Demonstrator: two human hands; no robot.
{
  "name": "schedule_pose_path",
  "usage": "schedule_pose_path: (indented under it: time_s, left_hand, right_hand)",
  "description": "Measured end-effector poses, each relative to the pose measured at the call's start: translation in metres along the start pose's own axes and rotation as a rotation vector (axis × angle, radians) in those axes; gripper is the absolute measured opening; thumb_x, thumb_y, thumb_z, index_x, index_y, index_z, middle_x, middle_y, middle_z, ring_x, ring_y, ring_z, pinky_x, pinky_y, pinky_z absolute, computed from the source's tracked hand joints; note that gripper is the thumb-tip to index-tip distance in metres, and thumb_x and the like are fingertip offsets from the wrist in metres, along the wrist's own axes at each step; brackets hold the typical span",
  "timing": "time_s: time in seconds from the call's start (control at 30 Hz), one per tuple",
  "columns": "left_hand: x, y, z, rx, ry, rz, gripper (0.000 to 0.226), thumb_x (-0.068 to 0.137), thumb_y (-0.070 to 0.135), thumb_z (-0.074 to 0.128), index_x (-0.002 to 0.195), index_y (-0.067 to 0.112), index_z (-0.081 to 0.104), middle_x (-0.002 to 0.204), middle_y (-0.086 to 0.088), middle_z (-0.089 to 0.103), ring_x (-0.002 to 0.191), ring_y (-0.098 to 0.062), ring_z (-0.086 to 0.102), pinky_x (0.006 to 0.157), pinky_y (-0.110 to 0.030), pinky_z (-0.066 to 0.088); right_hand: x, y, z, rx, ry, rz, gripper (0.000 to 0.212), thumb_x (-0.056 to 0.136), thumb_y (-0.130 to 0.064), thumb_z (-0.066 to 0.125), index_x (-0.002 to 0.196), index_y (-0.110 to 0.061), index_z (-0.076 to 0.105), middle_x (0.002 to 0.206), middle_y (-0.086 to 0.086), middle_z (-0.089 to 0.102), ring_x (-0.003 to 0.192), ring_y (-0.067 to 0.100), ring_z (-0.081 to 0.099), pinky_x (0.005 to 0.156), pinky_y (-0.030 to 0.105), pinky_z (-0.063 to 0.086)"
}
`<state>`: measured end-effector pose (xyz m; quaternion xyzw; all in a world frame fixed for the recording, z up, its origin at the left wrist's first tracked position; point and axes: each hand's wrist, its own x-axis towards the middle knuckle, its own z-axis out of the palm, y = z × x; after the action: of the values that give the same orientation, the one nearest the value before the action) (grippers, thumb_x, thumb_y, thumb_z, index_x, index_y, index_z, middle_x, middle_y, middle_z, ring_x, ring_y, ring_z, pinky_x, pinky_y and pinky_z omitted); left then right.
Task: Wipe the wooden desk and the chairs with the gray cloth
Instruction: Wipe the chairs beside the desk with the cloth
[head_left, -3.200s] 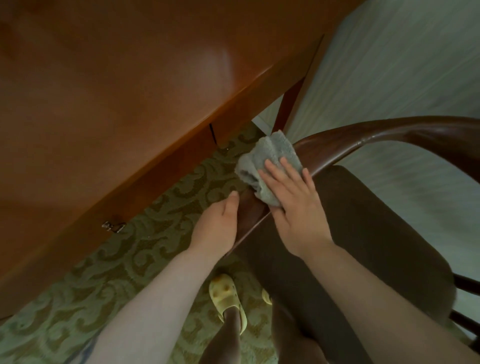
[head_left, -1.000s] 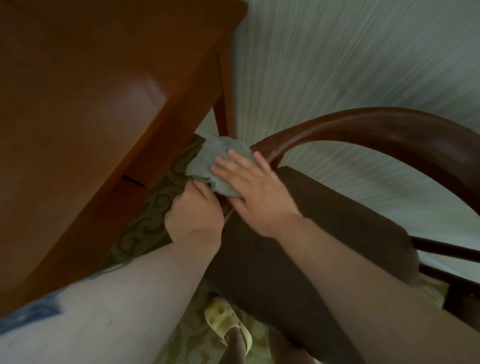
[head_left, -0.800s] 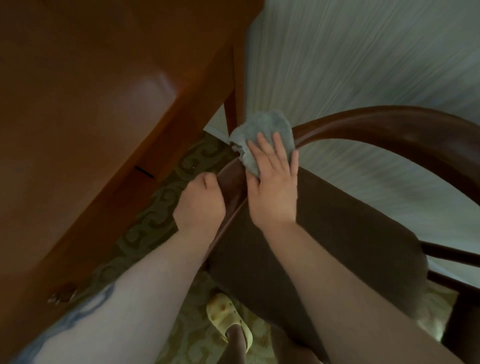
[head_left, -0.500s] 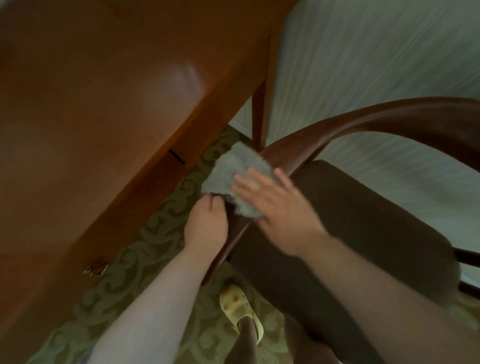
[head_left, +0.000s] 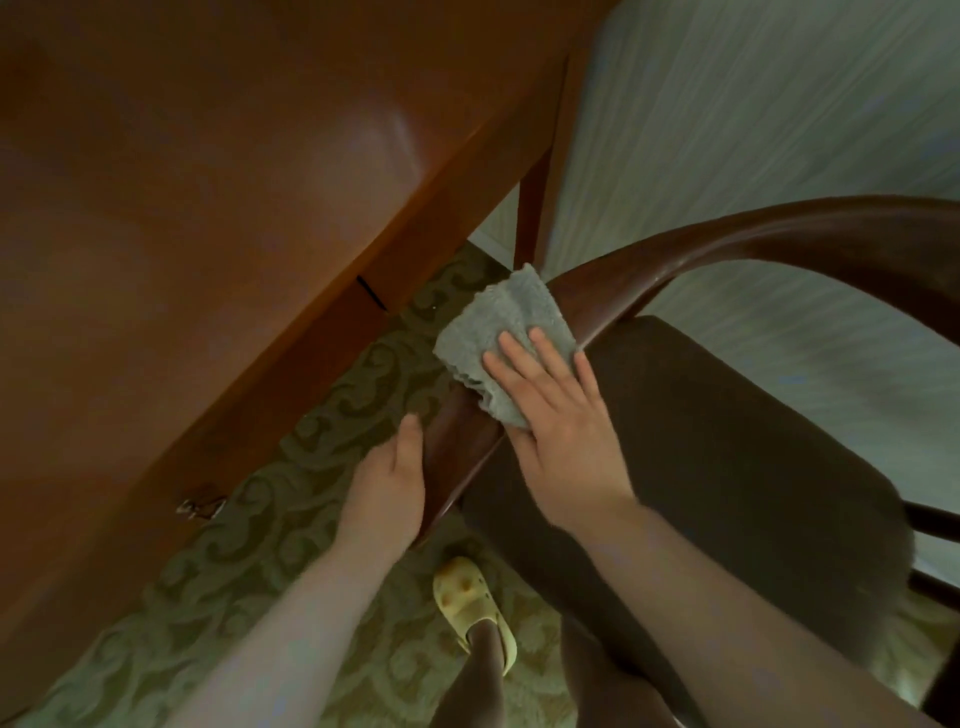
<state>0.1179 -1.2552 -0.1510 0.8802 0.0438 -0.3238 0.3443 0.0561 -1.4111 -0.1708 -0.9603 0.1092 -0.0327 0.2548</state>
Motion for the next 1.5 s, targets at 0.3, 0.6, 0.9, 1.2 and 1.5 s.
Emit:
schedule_pose_path:
  time_s: [0.3, 0.6, 0.9, 1.2, 1.5]
  left_hand:
    - [-0.012, -0.026, 0.024, -0.064, 0.432, -0.007, 0.044, 0.103, 0.032, 0.026, 0.080, 0.015, 0.060, 0.081, -0.006, 0.064, 0.076, -0.026, 0.061, 0.069, -0.037, 0.049]
    - [-0.013, -0.027, 0.022, 0.029, 0.346, -0.029, 0.024, 0.100, 0.026, 0.039, 0.083, 0.019, 0.055, 0.077, 0.002, 0.058, 0.071, -0.021, 0.057, 0.061, -0.035, 0.046]
    - [0.032, 0.052, 0.040, 0.390, 0.245, 0.423, 0.033, 0.100, 0.037, 0.023, 0.082, 0.024, 0.047, 0.073, 0.008, 0.053, 0.059, -0.007, 0.049, 0.052, -0.028, 0.039]
    - [0.060, 0.124, 0.074, 0.381, 0.208, 0.442, 0.032, 0.102, 0.034, 0.024, 0.097, 0.021, 0.053, 0.087, 0.001, 0.057, 0.076, -0.014, 0.053, 0.068, -0.034, 0.042]
    - [0.072, 0.147, 0.102, 0.558, 0.412, 0.582, 0.022, 0.101, 0.034, 0.036, 0.085, 0.026, 0.049, 0.075, 0.005, 0.055, 0.066, -0.014, 0.050, 0.066, -0.031, 0.041]
  right_hand:
    - [-0.011, -0.010, 0.013, -0.147, -0.077, -0.208, 0.076, 0.081, -0.014, 0.063, 0.148, -0.027, 0.030, 0.155, -0.007, 0.031, 0.147, 0.015, 0.016, 0.119, 0.044, 0.009]
    - [-0.016, -0.024, 0.016, -0.175, -0.242, -0.469, 0.067, 0.089, -0.022, 0.048, 0.152, -0.024, 0.026, 0.159, -0.006, 0.023, 0.148, 0.014, 0.005, 0.120, 0.038, -0.001]
    - [0.040, -0.008, -0.011, -0.079, 0.212, 0.364, 0.055, 0.096, -0.031, 0.029, 0.151, -0.026, 0.026, 0.159, -0.006, 0.017, 0.148, 0.014, 0.001, 0.121, 0.044, 0.000]
    - [0.043, 0.068, -0.056, -0.200, 0.204, 0.348, 0.066, 0.095, -0.014, 0.045, 0.153, -0.030, 0.018, 0.161, -0.009, 0.011, 0.148, 0.012, -0.003, 0.120, 0.042, -0.004]
    - [0.040, 0.110, -0.087, -0.359, 0.122, 0.245, 0.064, 0.098, -0.020, 0.041, 0.154, -0.028, 0.012, 0.161, -0.009, 0.009, 0.148, 0.013, -0.002, 0.119, 0.045, -0.007]
